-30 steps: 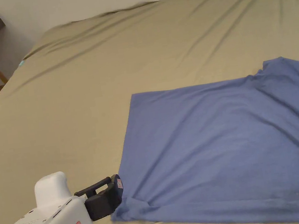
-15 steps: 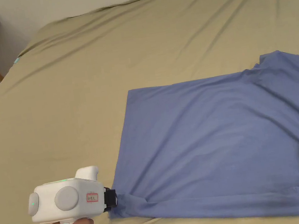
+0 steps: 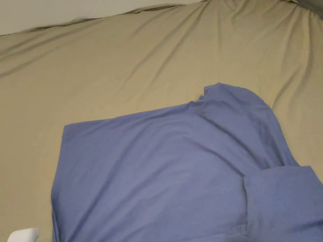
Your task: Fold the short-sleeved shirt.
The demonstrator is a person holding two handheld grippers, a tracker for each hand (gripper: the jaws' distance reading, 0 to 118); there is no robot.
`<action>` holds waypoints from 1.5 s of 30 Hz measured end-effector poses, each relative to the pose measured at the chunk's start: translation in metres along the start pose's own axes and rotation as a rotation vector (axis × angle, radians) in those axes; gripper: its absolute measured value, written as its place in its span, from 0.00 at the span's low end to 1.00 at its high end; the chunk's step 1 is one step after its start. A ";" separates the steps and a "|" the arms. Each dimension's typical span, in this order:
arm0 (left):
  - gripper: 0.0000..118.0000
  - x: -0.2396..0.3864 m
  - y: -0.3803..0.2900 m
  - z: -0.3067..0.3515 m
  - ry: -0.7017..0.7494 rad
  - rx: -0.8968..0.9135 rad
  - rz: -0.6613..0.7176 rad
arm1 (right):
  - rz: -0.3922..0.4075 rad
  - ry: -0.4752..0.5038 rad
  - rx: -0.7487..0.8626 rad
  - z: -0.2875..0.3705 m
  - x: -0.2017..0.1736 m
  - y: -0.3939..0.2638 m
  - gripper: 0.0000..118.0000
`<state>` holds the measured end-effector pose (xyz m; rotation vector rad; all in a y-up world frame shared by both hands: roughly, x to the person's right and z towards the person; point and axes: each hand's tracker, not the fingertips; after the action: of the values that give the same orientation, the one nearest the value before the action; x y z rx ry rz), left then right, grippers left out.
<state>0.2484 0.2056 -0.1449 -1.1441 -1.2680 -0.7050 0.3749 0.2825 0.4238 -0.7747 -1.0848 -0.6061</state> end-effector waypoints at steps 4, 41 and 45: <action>0.03 0.026 -0.004 0.032 -0.138 0.068 0.129 | -0.167 0.289 -0.162 -0.039 0.038 -0.021 0.09; 0.03 -0.054 -0.005 0.061 -0.329 0.354 0.709 | -0.599 0.434 0.055 -0.055 0.078 0.036 0.04; 0.03 -0.055 0.033 0.060 -0.353 0.409 0.764 | -0.582 0.393 0.078 -0.079 0.072 0.076 0.04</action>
<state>0.2446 0.2624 -0.2116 -1.3055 -1.0643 0.3221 0.5017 0.2599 0.4516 -0.2403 -0.9537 -1.1481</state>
